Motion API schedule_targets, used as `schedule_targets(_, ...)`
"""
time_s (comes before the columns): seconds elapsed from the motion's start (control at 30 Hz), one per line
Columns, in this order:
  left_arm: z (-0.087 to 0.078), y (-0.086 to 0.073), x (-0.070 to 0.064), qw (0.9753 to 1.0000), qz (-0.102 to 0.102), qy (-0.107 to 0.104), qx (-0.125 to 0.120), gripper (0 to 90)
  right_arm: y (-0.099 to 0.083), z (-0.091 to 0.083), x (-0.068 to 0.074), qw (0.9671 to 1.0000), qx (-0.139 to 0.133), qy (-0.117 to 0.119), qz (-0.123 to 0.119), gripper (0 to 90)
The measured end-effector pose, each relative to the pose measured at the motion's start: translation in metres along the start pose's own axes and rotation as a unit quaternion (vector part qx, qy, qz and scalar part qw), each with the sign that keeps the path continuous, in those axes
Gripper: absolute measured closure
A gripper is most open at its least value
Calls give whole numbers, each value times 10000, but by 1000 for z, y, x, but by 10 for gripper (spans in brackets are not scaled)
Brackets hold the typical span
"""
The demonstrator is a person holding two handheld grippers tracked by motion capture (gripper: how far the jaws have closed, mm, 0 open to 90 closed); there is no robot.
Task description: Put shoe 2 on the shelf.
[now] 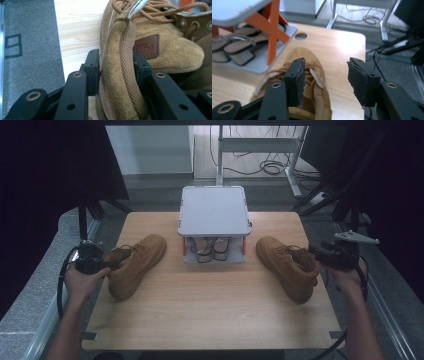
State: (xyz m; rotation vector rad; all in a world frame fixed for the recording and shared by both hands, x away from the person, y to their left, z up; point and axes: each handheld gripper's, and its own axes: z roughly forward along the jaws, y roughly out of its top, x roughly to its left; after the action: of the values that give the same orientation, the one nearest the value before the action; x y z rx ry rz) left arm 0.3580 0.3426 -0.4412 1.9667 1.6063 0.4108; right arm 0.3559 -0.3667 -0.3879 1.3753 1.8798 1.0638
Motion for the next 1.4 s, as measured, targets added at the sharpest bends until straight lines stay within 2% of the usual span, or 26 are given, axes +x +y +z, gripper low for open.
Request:
schedule_targets(0.33, 0, 0, -1, 10000, 11, 30, 30, 583, -10, 21, 3, 9971, 715, 2, -269, 496)
schedule_targets(0.43, -1, 0, -1, 10000, 37, 45, 44, 557, -13, 24, 2, 9964, 804, 44, -251, 510)
schedule_targets(0.7, -1, 1, -2, 9999, 51, 39, 86, 520, -20, 31, 1, 9914, 1259, -48, -355, 535)
schedule_targets(0.83, 0, 1, -2, 9999, 36, 76, 118, 497, -21, 33, -2, 9904, 1361, 72, -248, 576)
schedule_targets(0.93, 0, 1, 0, 9999, 15, 45, 118, 489, -19, 35, -2, 9877, 1544, 198, -147, 626)
schedule_targets(1.0, 0, 1, 0, 9999, 15, -9, 111, 516, -18, 37, -2, 9854, 1677, 281, -66, 668)
schedule_targets(1.07, 0, 2, -2, 9999, 33, -61, 145, 621, -18, 38, -3, 9840, 1748, 336, 10, 698)
schedule_targets(1.1, 0, 2, -4, 9998, 80, 5, 177, 650, -18, 38, -3, 9838, 1767, 303, 17, 716)
schedule_targets(1.2, 0, 3, -6, 9995, 170, 147, 236, 702, -18, 38, -3, 9839, 1767, 245, 81, 747)
schedule_targets(1.4, 0, 1, -5, 9999, 43, 89, 90, 747, -20, 36, -2, 9857, 1653, 230, 241, 760)
